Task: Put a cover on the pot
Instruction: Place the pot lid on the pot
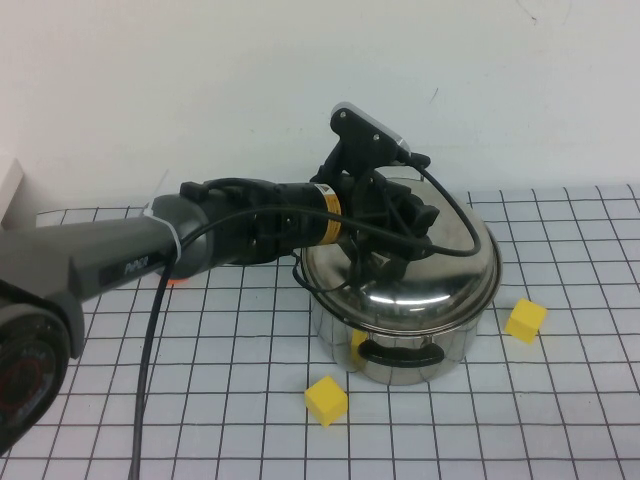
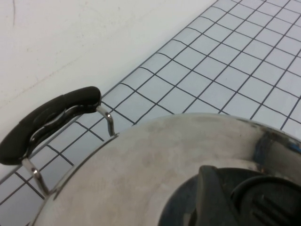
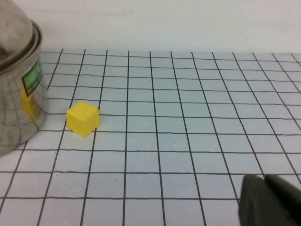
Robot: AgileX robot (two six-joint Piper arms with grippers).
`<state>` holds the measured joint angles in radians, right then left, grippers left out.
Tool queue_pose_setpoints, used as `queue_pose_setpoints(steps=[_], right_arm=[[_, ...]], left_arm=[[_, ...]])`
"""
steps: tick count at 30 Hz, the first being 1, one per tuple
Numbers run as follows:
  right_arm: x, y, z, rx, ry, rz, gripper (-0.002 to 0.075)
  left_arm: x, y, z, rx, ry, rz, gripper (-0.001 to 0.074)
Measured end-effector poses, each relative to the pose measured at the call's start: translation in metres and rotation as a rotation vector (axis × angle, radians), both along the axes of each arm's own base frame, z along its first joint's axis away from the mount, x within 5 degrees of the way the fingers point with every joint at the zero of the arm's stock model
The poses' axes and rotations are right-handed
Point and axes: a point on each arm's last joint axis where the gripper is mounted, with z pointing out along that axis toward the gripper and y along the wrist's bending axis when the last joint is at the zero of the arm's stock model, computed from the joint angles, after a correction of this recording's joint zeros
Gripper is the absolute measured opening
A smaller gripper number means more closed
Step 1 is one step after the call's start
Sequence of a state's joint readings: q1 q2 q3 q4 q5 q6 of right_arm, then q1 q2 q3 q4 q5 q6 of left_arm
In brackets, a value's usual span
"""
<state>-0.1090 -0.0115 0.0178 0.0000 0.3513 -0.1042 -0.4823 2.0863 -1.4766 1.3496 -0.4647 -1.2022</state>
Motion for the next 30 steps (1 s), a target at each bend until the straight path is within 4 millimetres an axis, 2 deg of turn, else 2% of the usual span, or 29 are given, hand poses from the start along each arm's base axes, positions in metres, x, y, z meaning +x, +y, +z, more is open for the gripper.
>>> queue_pose_setpoints(steps=[10,11,16,20,22,24,27,30], right_arm=[[0.000,0.000,0.000,0.000,0.000,0.000,0.0009],[0.000,0.000,0.000,0.000,0.000,0.000,0.0009],[0.000,0.000,0.000,0.000,0.000,0.000,0.0009],[0.000,0.000,0.000,0.000,0.000,0.000,0.0009],[0.000,0.000,0.000,0.000,0.000,0.000,0.0009],[0.000,0.000,0.000,0.000,0.000,0.000,0.0009],[0.000,0.000,0.000,0.000,0.000,0.000,0.0009],[0.000,0.000,0.000,0.000,0.000,0.000,0.0009]], left_arm=[[0.001,-0.001,-0.008,0.001,0.028,0.005,0.0325],[0.001,-0.001,-0.009,0.000,0.035,0.007,0.0341],[0.001,-0.001,-0.010,-0.001,0.040,0.008,0.0521],[0.001,0.000,-0.008,0.000,0.035,0.014,0.0568],[0.001,0.002,-0.001,0.003,0.018,0.032,0.0575],[0.001,0.006,0.016,0.013,-0.024,0.065,0.0576],[-0.004,0.017,0.054,0.030,-0.111,0.135,0.0564],[-0.012,0.032,0.094,0.001,-0.164,0.250,0.0477]])
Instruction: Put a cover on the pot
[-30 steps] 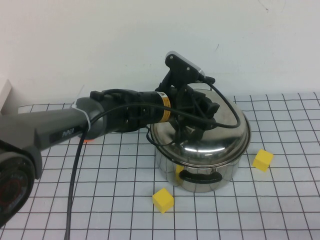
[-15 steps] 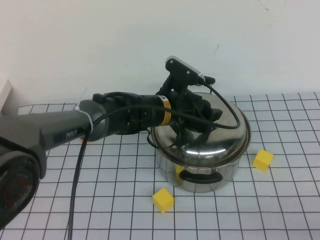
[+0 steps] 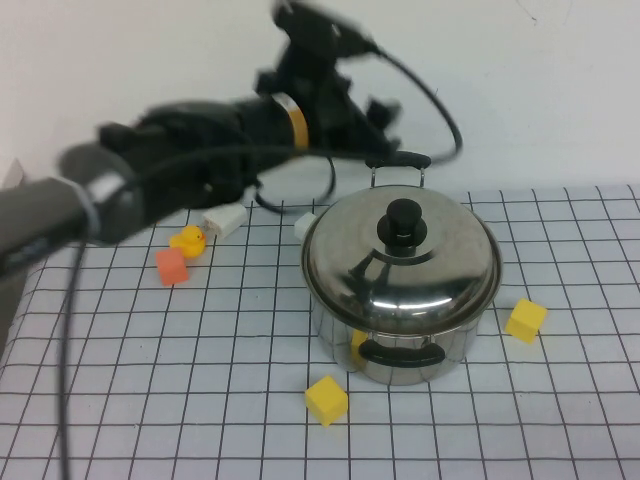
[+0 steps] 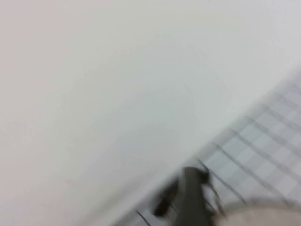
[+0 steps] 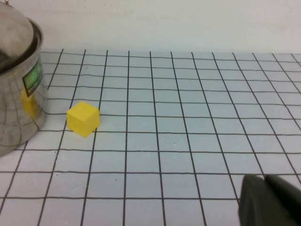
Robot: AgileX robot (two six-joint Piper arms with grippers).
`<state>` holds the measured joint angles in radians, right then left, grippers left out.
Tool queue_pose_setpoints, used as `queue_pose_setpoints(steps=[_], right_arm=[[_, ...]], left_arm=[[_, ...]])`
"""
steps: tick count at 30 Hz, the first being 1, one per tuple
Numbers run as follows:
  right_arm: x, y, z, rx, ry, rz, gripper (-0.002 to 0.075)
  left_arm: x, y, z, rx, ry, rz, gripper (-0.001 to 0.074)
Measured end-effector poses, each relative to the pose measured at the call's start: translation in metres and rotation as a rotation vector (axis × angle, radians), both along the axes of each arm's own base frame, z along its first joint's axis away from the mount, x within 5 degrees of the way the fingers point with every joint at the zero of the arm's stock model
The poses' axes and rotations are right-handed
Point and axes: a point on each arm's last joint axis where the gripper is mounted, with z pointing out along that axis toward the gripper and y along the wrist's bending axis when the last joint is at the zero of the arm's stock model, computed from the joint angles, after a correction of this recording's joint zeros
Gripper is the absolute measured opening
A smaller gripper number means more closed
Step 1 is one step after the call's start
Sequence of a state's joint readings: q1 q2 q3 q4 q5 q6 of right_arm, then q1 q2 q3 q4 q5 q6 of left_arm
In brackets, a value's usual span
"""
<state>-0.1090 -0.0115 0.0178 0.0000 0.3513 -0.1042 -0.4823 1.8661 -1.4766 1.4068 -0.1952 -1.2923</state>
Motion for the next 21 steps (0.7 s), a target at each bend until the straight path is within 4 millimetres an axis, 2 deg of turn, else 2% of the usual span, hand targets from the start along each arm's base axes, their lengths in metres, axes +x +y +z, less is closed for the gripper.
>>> queue_pose_setpoints(steps=[3,5,7,9,12,16,21], right_arm=[[0.000,0.000,0.000,0.000,0.000,0.000,0.0009],[0.000,0.000,0.000,0.000,0.000,0.000,0.0009],[0.000,0.000,0.000,0.000,0.000,0.000,0.0009],[0.000,0.000,0.000,0.000,0.000,0.000,0.0009],[0.000,0.000,0.000,0.000,0.000,0.000,0.0009],[0.000,0.000,0.000,0.000,0.000,0.000,0.0009],[0.000,0.000,0.000,0.000,0.000,0.000,0.0009]], left_arm=[[-0.016,0.015,0.042,-0.055,-0.061,0.071,0.0331],[-0.032,0.026,0.069,-0.070,-0.117,0.099,0.0188],[-0.048,0.037,0.090,-0.075,-0.169,0.114,0.0088],[-0.065,0.049,0.106,-0.085,-0.207,0.144,0.0037],[-0.094,0.070,0.123,-0.121,-0.233,0.207,0.0011],[-0.129,0.098,0.117,-0.138,-0.212,0.312,0.0004],[-0.174,0.128,0.086,-0.162,-0.132,0.387,0.0000]])
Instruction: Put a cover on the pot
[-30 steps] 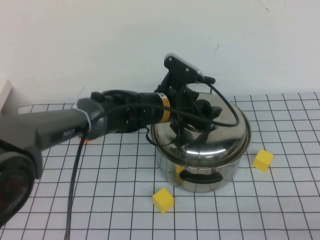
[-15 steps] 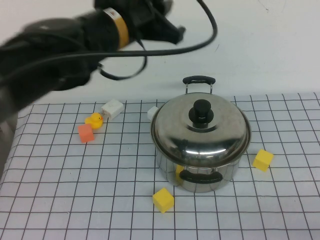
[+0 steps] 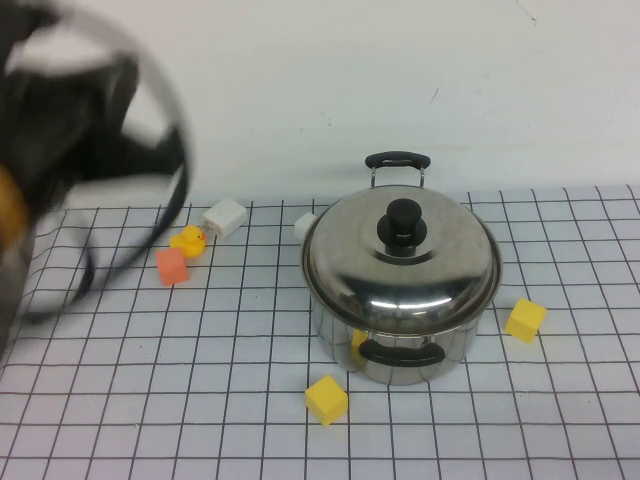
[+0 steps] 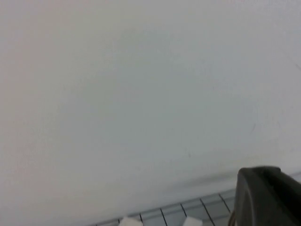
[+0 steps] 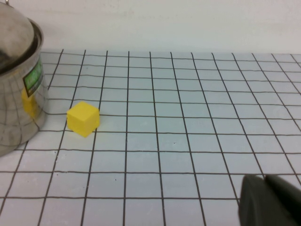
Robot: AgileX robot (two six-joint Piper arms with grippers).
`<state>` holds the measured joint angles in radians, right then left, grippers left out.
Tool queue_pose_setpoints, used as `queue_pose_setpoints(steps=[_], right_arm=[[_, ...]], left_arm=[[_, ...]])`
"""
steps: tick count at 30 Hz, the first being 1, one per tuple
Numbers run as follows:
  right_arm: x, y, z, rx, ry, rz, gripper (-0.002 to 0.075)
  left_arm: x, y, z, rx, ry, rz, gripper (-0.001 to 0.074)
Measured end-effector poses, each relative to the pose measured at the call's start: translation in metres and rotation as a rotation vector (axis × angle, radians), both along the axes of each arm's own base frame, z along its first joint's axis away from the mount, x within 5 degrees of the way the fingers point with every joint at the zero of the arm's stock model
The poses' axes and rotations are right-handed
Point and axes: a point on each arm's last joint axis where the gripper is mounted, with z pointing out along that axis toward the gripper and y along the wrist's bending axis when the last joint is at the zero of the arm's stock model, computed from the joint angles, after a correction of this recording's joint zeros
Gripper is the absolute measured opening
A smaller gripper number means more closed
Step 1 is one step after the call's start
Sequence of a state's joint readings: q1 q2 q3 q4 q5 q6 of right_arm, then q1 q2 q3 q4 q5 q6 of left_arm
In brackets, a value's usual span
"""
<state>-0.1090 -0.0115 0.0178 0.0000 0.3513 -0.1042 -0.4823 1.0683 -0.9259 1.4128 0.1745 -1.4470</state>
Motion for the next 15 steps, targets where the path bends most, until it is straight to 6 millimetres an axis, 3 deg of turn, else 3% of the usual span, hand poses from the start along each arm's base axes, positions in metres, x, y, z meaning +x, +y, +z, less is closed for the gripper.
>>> queue_pose_setpoints(steps=[6,15], right_arm=[[0.000,0.000,0.000,0.000,0.000,0.000,0.0009],[0.000,0.000,0.000,0.000,0.000,0.000,0.0009]], left_arm=[[-0.052,0.026,-0.049,-0.002,0.058,-0.013,0.0000],[-0.112,0.055,-0.091,-0.154,0.038,-0.018,0.0000]])
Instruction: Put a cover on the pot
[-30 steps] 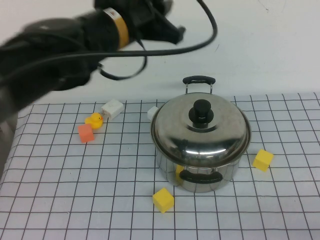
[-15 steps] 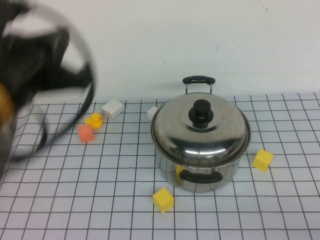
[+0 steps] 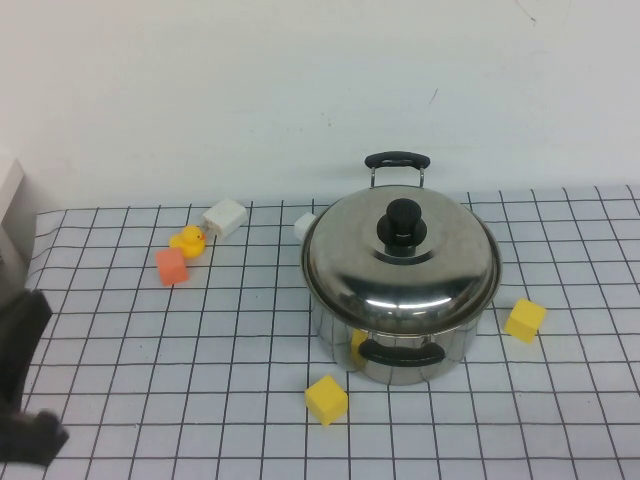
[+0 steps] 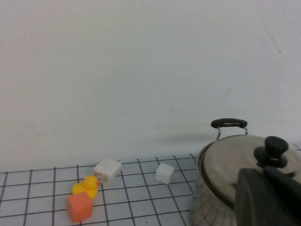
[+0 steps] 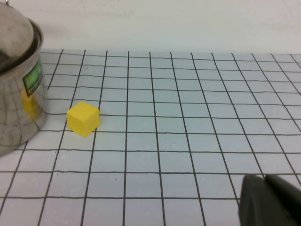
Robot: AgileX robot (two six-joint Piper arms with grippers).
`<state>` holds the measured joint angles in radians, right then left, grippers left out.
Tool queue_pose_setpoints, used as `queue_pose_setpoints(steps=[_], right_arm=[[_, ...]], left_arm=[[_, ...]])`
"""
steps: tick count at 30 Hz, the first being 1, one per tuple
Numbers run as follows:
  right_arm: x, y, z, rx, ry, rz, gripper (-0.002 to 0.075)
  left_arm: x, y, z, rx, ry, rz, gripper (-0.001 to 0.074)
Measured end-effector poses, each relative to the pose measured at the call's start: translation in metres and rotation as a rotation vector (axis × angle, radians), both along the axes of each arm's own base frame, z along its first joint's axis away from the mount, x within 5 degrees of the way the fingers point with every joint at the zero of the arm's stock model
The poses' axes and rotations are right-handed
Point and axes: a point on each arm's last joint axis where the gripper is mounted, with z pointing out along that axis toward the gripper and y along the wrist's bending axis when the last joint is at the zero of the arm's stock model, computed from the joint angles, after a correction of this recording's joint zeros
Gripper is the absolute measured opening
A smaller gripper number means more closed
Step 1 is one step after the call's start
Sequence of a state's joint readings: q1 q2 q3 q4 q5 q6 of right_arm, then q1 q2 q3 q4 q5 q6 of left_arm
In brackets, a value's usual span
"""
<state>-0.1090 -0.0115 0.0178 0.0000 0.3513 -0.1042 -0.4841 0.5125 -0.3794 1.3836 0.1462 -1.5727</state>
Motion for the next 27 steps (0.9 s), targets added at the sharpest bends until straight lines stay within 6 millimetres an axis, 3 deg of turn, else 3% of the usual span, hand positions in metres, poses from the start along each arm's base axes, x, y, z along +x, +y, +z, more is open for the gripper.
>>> queue_pose_setpoints(steps=[6,11,19,22,27], right_arm=[[0.000,0.000,0.000,0.000,0.000,0.000,0.0009],[0.000,0.000,0.000,0.000,0.000,0.000,0.0009],[0.000,0.000,0.000,0.000,0.000,0.000,0.0009],[0.000,0.000,0.000,0.000,0.000,0.000,0.0009],[0.000,0.000,0.000,0.000,0.000,0.000,0.0009]], left_arm=[[-0.019,-0.001,-0.019,-0.113,0.005,-0.104,0.0000],[-0.029,-0.015,-0.043,-0.153,0.077,-0.285,0.0000],[-0.040,-0.026,-0.062,0.118,0.038,-0.474,0.0000],[-0.037,-0.023,-0.060,0.074,0.045,-0.423,0.0000],[-0.030,-0.004,-0.054,-0.175,0.087,-0.174,0.0000]])
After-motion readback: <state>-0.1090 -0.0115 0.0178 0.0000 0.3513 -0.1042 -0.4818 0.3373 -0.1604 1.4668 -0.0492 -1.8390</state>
